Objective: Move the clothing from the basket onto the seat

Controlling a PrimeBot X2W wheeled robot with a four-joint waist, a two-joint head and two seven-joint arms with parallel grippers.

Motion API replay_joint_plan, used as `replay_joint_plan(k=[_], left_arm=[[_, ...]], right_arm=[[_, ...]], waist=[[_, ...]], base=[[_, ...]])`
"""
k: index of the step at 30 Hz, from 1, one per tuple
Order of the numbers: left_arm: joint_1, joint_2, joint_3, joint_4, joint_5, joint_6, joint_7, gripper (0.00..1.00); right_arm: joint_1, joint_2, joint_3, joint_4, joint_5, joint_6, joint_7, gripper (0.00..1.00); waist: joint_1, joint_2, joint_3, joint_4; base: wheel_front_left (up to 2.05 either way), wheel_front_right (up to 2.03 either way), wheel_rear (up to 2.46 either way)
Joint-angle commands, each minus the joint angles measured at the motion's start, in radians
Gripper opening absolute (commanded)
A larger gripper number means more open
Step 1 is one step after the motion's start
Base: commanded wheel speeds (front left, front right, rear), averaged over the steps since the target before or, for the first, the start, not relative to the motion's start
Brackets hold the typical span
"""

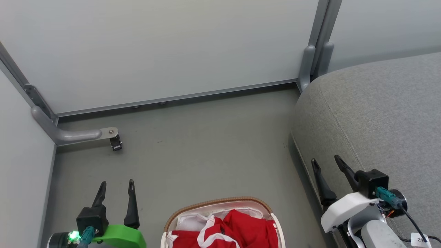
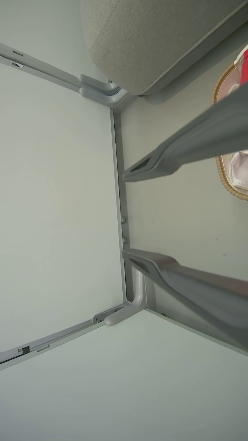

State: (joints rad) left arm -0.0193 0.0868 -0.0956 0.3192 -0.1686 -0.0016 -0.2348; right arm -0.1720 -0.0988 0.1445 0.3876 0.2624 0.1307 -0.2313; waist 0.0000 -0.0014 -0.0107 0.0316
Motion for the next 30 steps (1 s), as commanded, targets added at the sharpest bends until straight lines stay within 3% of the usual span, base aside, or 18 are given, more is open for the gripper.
replay_joint_plan(k=[1, 11, 24, 30], left_arm=[[0.011, -0.001, 0.004, -0.005, 0.029, -0.006, -0.008, 1.0], [0.006, -0.023, -0.015, 0.025, 0.101, -0.027, -0.025, 1.0], [-0.18, -0.035, -0.156, 0.168, 0.088, -0.07, -0.03, 1.0], [-0.309, -0.033, -0.225, 0.304, 0.093, -0.094, -0.03, 1.0]], right_arm=[[0.006, -0.006, 0.006, 0.002, -0.023, 0.0, -0.012, 1.0], [-0.022, -0.013, 0.034, -0.008, -0.084, 0.0, -0.029, 1.0], [-0.165, -0.028, 0.06, -0.079, -0.095, 0.0, -0.035, 1.0], [-0.242, -0.015, 0.074, -0.133, -0.09, 0.0, -0.035, 1.0]], waist=[[0.0, 0.0013, -0.001, 0.0], [0.0, 0.0014, 0.054, -0.023], [0.0, 0.0014, 0.34, -0.118], [0.0, 0.0014, 0.487, -0.185]], base=[[0.0, 0.0, 0.0], [0.0, 0.0, 0.0], [0.0, 0.0, 0.0], [0.0, 0.0, 0.0]])
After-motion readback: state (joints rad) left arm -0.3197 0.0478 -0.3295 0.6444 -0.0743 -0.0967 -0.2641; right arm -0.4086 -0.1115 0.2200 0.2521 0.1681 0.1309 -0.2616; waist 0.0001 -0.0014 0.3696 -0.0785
